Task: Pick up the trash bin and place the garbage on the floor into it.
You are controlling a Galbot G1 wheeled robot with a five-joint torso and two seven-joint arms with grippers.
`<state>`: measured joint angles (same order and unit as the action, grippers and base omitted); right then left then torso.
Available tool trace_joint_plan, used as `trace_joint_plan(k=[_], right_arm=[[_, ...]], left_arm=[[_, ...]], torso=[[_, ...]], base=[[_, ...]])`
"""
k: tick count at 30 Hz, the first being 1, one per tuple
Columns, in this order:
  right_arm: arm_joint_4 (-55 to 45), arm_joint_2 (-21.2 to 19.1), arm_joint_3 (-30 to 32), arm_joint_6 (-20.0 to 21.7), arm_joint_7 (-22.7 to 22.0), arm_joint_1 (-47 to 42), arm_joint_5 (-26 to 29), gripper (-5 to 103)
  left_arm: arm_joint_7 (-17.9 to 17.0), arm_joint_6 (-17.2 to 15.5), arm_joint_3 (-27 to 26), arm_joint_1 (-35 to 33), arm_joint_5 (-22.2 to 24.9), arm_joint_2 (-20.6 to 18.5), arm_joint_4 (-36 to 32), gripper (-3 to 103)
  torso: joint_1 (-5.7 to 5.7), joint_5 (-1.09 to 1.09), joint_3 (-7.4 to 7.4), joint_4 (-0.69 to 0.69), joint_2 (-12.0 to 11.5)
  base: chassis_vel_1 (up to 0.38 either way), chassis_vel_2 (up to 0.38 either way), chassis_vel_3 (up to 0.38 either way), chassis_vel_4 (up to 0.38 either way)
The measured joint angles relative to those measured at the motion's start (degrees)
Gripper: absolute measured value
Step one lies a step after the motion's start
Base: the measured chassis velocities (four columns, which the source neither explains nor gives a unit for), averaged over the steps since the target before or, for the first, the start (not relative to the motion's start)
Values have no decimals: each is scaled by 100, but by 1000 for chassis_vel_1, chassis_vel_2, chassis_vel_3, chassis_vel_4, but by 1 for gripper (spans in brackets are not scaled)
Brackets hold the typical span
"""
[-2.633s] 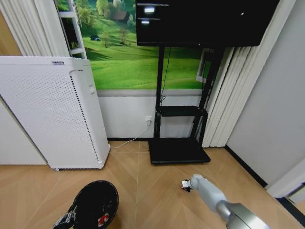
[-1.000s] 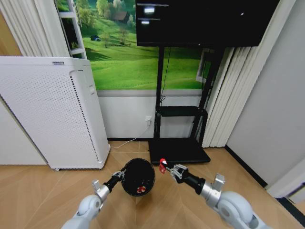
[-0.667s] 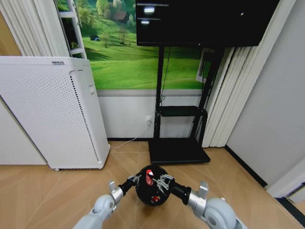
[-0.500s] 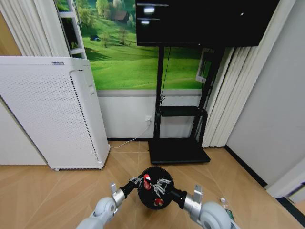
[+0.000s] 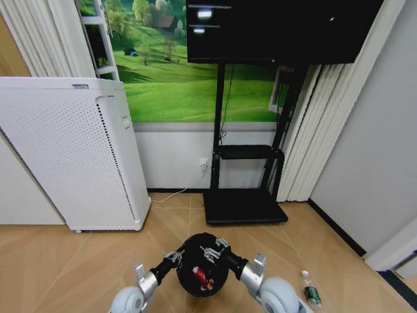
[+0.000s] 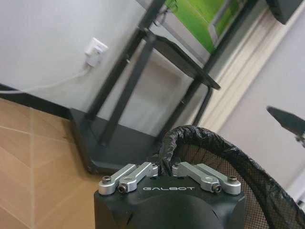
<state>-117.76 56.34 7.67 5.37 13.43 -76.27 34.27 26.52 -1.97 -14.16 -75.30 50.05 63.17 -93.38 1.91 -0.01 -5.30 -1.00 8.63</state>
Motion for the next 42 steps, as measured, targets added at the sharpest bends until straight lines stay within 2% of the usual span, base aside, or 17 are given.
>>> trace_joint_plan(k=[1, 2, 4, 5, 7, 8, 10, 11, 16, 22, 26, 33, 37, 39, 40, 41, 42], right_arm=[[1, 14, 1, -38, -20, -20, -26, 68], [1, 23, 5, -57, -31, -29, -30, 80], [-1, 33, 15, -72, -43, -37, -33, 80], [-11, 46, 36, -87, -63, -45, -33, 85], [-101, 82, 296, -93, -139, -57, 37, 95], [-101, 82, 296, -93, -139, -57, 37, 95], [-16, 84, 625, -77, -64, 44, 155, 100], [-16, 84, 625, -77, -64, 44, 155, 100], [118, 185, 700, -50, -86, 170, 245, 100], [273, 402, 726, -42, -81, 43, 133, 100], [312, 474, 779, -73, -65, -127, 59, 100], [423, 560, 782, -151, -57, -202, -45, 100], [600, 710, 776, -213, -234, -165, -179, 100], [875, 907, 770, -217, -575, -147, -449, 100], [1052, 1017, 751, -167, -946, -131, -676, 100], [1052, 1017, 751, -167, -946, -131, -676, 100], [1180, 1087, 725, -19, -1407, -111, -832, 100]], left_arm=[[-34, 0, -102, -48, -3, 10, -39, 8], [-62, 0, -145, -65, -2, 14, -56, 8], [-103, 0, -206, -88, 3, 24, -82, 8], [-173, 0, -292, -120, 18, 39, -121, 8], [-596, 23, -710, -283, 267, 86, -345, 8], [-596, 23, -710, -283, 267, 86, -345, 8], [-983, 47, -1215, -606, 492, 97, -765, 8], [-983, 47, -1215, -606, 492, 97, -765, 8], [-1143, 69, -1959, -1233, 582, 269, -1330, 8], [-1035, 268, -2551, -1792, 402, 545, -1488, 8], [-974, 320, -2777, -1903, 345, 598, -1552, 8], [-966, 324, -2975, -2019, 355, 641, -1679, 8], [-991, 347, -3051, -2107, 273, 737, -1730, 8], [-1040, 389, -3133, -2154, 89, 911, -1716, 8], [-1109, 424, -3201, -2184, 1, 1034, -1694, 8], [-1109, 424, -3201, -2184, 1, 1034, -1694, 8], [-1184, 436, -3243, -2207, -41, 1103, -1685, 8]], torso=[[0, -1, 0, -2, 0], [0, -1, 0, -2, 0], [0, 0, 0, -3, 0], [0, 0, 0, -3, 0], [0, 0, 0, -1, 0], [0, 0, 0, -1, 0], [0, 0, 0, -1, 0], [0, 0, 0, -1, 0], [0, 0, 0, -1, 0], [0, 1, 0, 1, 0], [0, 0, 0, -4, 0], [0, 0, 1, -1, 0], [0, 0, 0, 0, 0], [0, 5, 0, -2, 0], [1, 4, 0, 0, 0], [1, 4, 0, 0, 0], [1, -1, 0, -2, 0]], base=[[0, 0, 0, 0], [0, 0, 0, 0], [0, 0, 0, 0], [0, 0, 0, 0], [0, 0, 0, 0], [0, 0, 0, 0], [0, 0, 0, 0], [0, 0, 0, 0], [-8, -15, 13, 6], [-93, -101, 87, 108], [-203, -195, 185, 176], [-252, -235, 234, 245], [-269, -277, 275, 272], [-227, -253, 194, 193], [-119, -179, 115, 112], [-119, -179, 115, 112], [-70, -94, 115, 39]])
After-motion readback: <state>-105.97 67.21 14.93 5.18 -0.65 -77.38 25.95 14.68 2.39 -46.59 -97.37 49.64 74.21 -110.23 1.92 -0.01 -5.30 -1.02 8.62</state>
